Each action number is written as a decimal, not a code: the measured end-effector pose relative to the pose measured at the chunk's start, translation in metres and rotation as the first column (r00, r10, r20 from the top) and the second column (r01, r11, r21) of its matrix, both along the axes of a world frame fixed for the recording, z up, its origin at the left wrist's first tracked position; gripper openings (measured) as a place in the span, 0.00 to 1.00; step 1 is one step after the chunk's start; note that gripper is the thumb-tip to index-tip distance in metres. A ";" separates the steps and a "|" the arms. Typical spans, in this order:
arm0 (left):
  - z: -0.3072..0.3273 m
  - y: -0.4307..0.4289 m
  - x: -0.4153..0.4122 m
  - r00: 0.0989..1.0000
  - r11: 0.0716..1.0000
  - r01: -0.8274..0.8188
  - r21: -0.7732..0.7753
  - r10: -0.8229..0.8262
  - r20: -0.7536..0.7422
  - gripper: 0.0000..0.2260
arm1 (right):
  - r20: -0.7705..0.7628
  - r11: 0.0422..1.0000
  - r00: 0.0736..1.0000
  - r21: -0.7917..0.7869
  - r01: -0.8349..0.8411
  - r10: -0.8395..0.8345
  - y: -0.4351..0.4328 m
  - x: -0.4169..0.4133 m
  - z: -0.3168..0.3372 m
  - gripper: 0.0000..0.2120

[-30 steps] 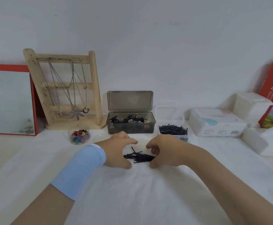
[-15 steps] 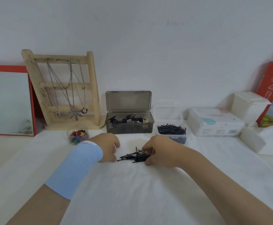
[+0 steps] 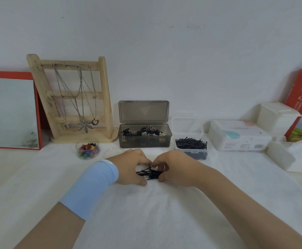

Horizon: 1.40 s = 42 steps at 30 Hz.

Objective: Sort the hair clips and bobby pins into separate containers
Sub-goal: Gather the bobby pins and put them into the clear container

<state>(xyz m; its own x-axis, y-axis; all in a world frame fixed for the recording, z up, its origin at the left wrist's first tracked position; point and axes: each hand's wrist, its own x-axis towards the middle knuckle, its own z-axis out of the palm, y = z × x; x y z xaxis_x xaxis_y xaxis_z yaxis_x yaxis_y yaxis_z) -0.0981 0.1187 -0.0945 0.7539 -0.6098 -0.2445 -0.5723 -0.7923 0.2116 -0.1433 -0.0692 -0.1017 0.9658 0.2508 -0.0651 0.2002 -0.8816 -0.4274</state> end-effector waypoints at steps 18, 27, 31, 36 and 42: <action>0.011 0.002 -0.001 0.975 0.958 -0.146 -0.246 0.098 -0.199 0.33 | -0.006 0.993 0.999 -0.112 -0.041 0.041 0.005 -0.003 0.002 0.09; 0.007 -0.003 -0.002 0.984 0.983 -0.176 -0.047 0.177 0.032 0.21 | -0.008 0.994 1.000 -0.111 0.012 -0.013 -0.005 -0.001 0.003 0.13; 0.002 -0.013 -0.001 0.981 0.973 -0.175 -0.152 0.185 0.060 0.26 | -0.041 0.997 0.999 -0.077 0.015 -0.018 -0.005 -0.001 0.006 0.11; -0.001 -0.014 -0.004 0.990 0.958 -0.140 -0.252 0.142 -0.008 0.28 | -0.110 0.998 0.992 -0.015 0.055 -0.056 -0.013 -0.004 0.012 0.34; 0.000 -0.011 -0.008 0.998 0.970 -0.070 -0.233 0.067 -0.021 0.25 | -0.044 0.996 0.999 -0.089 0.012 -0.016 -0.005 -0.004 0.006 0.08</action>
